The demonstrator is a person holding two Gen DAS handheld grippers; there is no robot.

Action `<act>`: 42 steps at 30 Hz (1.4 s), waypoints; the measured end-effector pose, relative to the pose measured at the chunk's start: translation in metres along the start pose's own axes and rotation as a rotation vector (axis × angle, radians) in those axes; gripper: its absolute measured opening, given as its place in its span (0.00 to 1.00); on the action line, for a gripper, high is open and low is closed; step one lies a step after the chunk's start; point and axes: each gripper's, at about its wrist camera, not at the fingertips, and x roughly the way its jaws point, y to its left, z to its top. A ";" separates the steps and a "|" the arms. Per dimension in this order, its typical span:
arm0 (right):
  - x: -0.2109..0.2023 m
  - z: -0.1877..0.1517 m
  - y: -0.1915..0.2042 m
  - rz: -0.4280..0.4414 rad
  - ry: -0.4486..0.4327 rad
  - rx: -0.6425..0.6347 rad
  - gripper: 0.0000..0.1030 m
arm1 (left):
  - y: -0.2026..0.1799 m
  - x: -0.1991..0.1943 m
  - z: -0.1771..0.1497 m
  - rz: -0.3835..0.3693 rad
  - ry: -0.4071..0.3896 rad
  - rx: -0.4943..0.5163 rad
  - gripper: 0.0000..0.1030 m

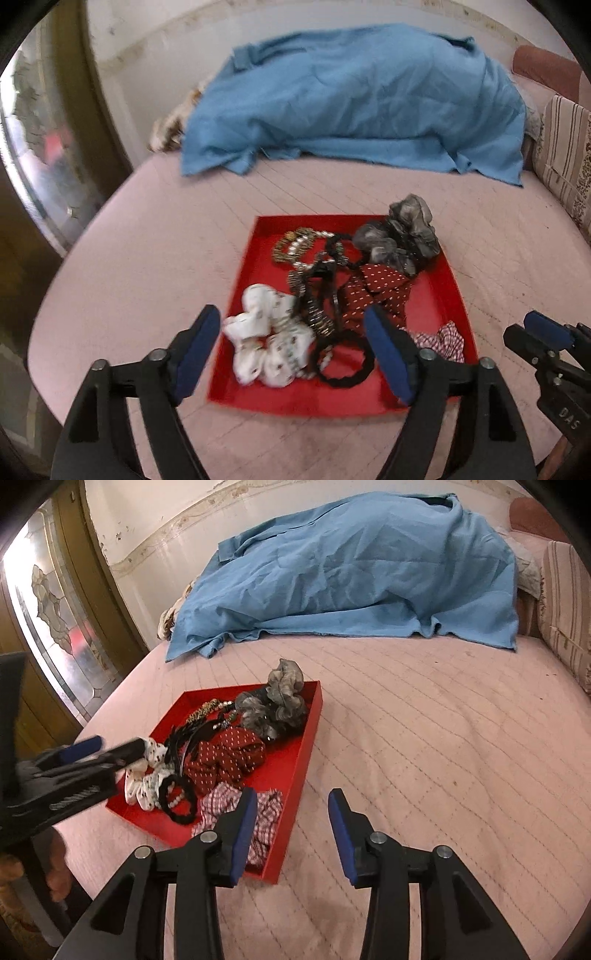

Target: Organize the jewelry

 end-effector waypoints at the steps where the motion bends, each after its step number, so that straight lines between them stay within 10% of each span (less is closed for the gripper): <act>1: -0.002 -0.004 0.002 -0.008 0.000 -0.006 0.42 | 0.003 -0.007 -0.004 0.013 -0.017 -0.003 0.82; 42: -0.113 -0.071 0.074 -0.105 -0.175 -0.112 0.59 | 0.029 -0.143 -0.088 -0.069 -0.115 -0.116 0.86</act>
